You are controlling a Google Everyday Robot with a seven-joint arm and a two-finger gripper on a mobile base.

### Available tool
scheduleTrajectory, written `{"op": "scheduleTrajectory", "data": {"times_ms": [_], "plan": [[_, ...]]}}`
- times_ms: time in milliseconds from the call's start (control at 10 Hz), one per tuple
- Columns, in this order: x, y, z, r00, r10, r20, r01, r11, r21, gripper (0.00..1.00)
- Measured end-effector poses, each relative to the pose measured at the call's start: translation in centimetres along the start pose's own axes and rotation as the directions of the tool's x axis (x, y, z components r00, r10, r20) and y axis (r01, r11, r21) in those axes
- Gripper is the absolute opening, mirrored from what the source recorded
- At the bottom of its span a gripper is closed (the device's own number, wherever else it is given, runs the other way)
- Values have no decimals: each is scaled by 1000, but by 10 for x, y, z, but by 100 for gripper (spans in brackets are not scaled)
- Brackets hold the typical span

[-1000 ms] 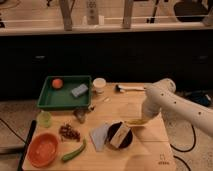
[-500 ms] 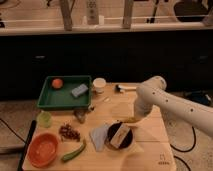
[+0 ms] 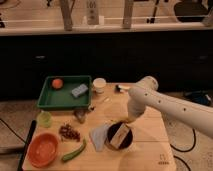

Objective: Place banana in metal cup

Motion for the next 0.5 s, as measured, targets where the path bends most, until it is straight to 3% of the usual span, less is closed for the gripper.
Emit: {"op": "scheduleTrajectory", "data": {"times_ms": [200, 500], "plan": [[-11, -1, 2, 1000, -26, -10, 26, 1000, 2, 16], [-20, -1, 1, 998, -56, -16, 56, 998, 6, 10]]}}
